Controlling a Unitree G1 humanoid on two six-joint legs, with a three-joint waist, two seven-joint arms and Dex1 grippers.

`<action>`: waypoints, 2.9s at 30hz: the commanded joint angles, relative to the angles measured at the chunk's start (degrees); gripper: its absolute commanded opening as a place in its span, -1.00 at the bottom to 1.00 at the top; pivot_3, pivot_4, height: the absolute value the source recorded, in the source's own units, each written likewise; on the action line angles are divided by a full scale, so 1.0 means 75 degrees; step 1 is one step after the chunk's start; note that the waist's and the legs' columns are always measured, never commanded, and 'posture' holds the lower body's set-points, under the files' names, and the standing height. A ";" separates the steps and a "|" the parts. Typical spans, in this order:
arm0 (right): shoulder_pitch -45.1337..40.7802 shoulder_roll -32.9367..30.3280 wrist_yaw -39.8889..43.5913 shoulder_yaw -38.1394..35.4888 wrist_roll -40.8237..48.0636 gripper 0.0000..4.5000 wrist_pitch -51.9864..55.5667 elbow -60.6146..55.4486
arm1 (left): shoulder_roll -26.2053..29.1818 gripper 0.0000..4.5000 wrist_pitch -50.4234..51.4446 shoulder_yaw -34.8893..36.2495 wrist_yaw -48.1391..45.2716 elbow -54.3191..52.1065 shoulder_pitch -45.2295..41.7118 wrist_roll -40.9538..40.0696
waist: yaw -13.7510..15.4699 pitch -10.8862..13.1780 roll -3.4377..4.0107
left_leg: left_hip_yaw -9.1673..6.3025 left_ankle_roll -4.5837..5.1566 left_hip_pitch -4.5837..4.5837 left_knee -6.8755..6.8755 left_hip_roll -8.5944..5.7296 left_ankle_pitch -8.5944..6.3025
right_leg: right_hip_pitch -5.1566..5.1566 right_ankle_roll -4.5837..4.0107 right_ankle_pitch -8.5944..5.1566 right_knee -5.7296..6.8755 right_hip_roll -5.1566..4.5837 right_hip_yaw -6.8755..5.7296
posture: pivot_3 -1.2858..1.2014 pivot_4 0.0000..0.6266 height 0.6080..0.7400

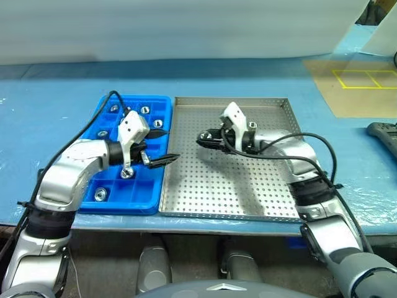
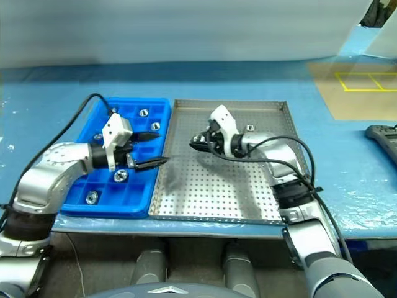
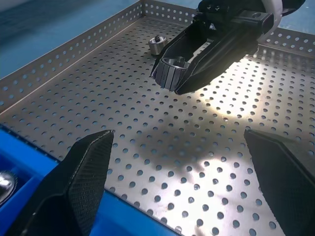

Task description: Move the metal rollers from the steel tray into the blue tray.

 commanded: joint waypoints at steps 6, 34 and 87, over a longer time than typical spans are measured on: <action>-0.1076 0.0855 0.0642 0.0387 -0.0259 -0.28 -0.1138 0.1145 | 0.0446 1.00 0.0477 0.1006 0.0682 -0.1555 0.1271 -0.0501 | 0.0231 0.0000 -0.0001 | -0.0012 -0.0001 -0.0039 0.0001 0.0002 0.0001 | -0.0028 -0.0001 0.0000 0.0001 -0.0002 -0.0007 | 0.30 -0.52 1.00; -0.2612 0.1807 0.0921 0.1010 -0.1965 0.05 -0.1777 0.4541 | 0.0522 1.00 0.0866 0.1347 0.1962 -0.3041 0.3015 -0.1188 | 0.1098 0.0000 -0.0002 | -0.0022 0.0003 -0.0096 0.0010 0.0012 -0.0002 | -0.0092 -0.0004 -0.0003 0.0028 0.0001 -0.0006 | 0.41 -0.52 1.00; -0.2755 -0.1368 -0.1149 -0.1790 -0.1839 0.98 -0.0865 0.6219 | -0.1459 1.00 -0.1064 -0.1842 -0.0255 0.2622 -0.2535 0.0737 | 0.0094 0.0000 -0.0002 | -0.0007 -0.0031 -0.0094 0.0127 -0.0003 0.0021 | -0.0108 -0.0008 0.0002 0.0162 0.0006 0.0002 | 0.04 -0.52 1.00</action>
